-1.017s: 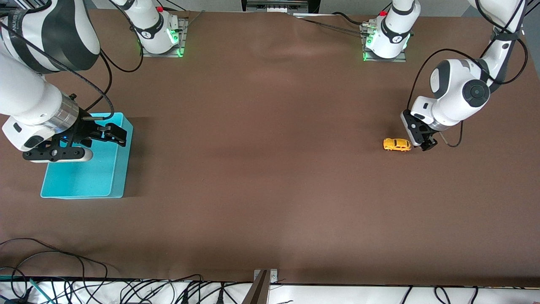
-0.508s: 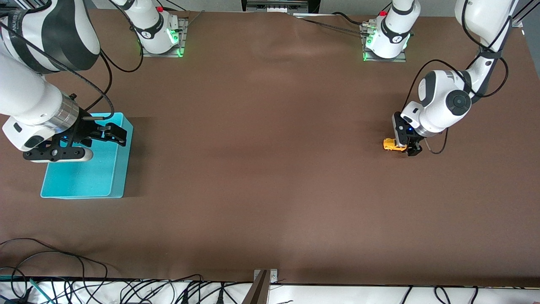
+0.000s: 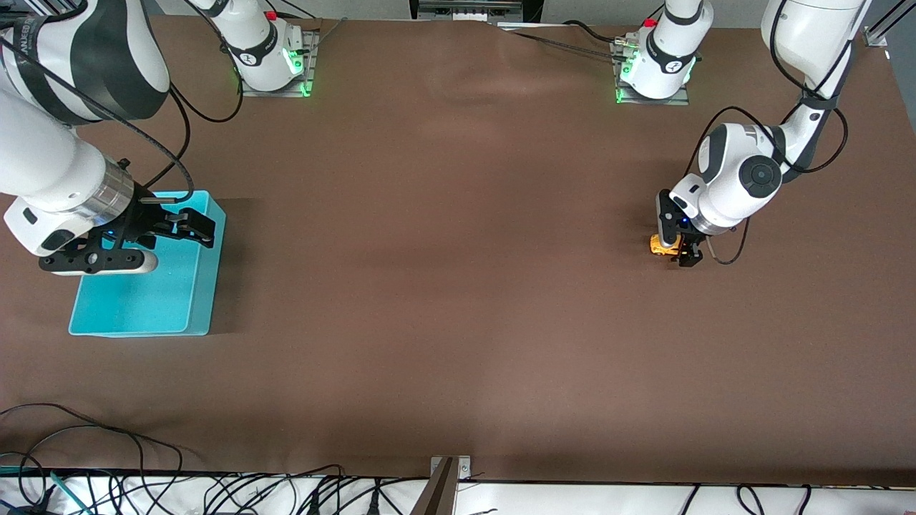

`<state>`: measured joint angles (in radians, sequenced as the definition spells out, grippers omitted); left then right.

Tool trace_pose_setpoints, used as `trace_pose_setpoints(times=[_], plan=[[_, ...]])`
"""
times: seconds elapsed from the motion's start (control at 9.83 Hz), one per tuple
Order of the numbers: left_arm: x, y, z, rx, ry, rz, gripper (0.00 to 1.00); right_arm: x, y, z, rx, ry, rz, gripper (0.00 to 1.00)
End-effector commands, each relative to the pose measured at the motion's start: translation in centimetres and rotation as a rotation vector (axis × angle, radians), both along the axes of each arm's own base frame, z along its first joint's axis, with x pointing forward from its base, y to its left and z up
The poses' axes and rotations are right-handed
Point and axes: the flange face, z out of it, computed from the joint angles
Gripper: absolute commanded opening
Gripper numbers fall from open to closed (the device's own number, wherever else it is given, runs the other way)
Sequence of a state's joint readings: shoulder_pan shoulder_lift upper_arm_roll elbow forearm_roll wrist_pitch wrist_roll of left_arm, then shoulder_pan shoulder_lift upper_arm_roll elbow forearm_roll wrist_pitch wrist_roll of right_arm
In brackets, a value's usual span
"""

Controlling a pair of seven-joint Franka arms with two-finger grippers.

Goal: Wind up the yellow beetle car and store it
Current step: 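Lower the left gripper and close it on the yellow car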

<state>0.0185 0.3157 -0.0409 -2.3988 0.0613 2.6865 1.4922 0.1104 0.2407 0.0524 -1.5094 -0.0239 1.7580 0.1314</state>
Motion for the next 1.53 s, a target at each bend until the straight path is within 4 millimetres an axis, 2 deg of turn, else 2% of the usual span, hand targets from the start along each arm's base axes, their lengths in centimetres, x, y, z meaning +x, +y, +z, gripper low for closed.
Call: trace_pose_setpoints(times=[0.0, 0.1, 0.2, 0.31, 0.71, 1.02, 1.32, 1.42], plan=[[0.5, 0.1, -0.2, 0.007, -0.013, -0.026, 0.58, -0.2, -0.2, 0.6, 0.012, 0.005, 0.006, 1.00], [0.5, 0.1, -0.1, 0.007, -0.014, -0.026, 0.46, -0.3, -0.1, 0.6, 0.012, 0.005, 0.008, 1.00], [0.6, 0.1, 0.0, 0.007, -0.016, -0.024, 0.22, -0.3, -0.1, 0.7, 0.012, 0.004, 0.008, 1.00], [0.6, 0.1, 0.1, 0.007, -0.019, -0.024, 0.01, -0.3, -0.1, 0.6, 0.012, 0.005, 0.008, 1.00], [0.8, 0.0, 0.2, 0.008, -0.022, -0.026, 0.00, -0.3, -0.1, 0.6, 0.012, 0.005, 0.008, 1.00], [0.3, 0.7, -1.2, 0.007, 0.007, -0.023, 0.00, -0.3, -0.1, 0.6, 0.012, 0.005, 0.006, 1.00], [0.0, 3.1, -2.2, 0.018, 0.027, -0.009, 0.00, -0.3, -0.1, 0.6, 0.012, 0.005, 0.006, 1.00], [0.1, 4.4, -2.1, 0.029, 0.024, -0.001, 0.00, -0.3, -0.1, 0.6, 0.012, 0.005, 0.006, 1.00]])
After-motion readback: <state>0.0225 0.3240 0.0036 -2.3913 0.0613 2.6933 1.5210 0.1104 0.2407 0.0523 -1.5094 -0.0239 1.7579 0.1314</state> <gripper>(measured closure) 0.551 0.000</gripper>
